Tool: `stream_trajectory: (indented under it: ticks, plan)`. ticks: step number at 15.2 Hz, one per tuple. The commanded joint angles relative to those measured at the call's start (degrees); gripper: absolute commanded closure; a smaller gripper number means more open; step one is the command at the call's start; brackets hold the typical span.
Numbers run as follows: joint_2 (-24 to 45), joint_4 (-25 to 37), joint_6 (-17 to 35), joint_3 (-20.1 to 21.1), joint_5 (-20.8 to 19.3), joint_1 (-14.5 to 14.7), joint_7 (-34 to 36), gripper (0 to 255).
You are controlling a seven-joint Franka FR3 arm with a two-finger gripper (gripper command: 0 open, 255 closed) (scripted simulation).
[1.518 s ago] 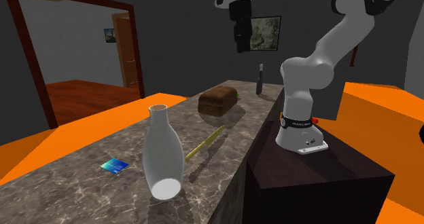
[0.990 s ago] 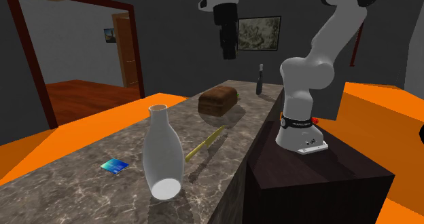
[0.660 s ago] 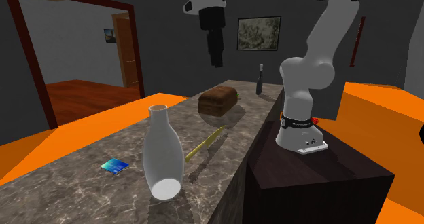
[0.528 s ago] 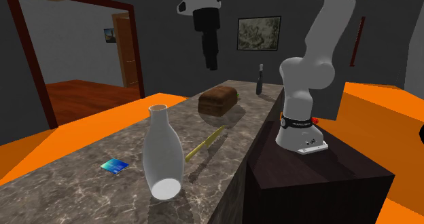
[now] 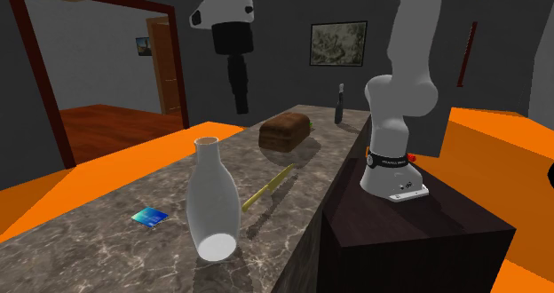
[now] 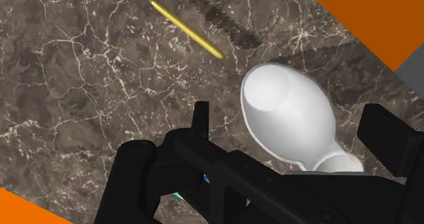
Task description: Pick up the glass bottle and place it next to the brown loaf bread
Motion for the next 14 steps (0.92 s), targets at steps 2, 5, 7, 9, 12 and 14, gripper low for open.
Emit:
stream_trajectory:
  ticks: [2, 5, 7, 9, 12, 14]
  plan:
    - [6.64, 5.95, 0.76, 1.52, -2.36, 0.99, 2.63, 0]
    - [13.59, 12.72, 0.79, 2.51, -5.18, 2.42, 5.11, 0]
    - [17.94, 17.30, 0.40, 2.86, -7.00, 3.56, 6.52, 0]
    - [18.09, 15.95, 1.90, 2.79, -7.05, 3.62, 6.56, 0]
    - [18.41, 14.04, 4.12, 2.76, -7.17, 3.65, 6.65, 0]
    - [18.69, 12.84, 5.58, 2.74, -7.28, 3.68, 6.72, 0]
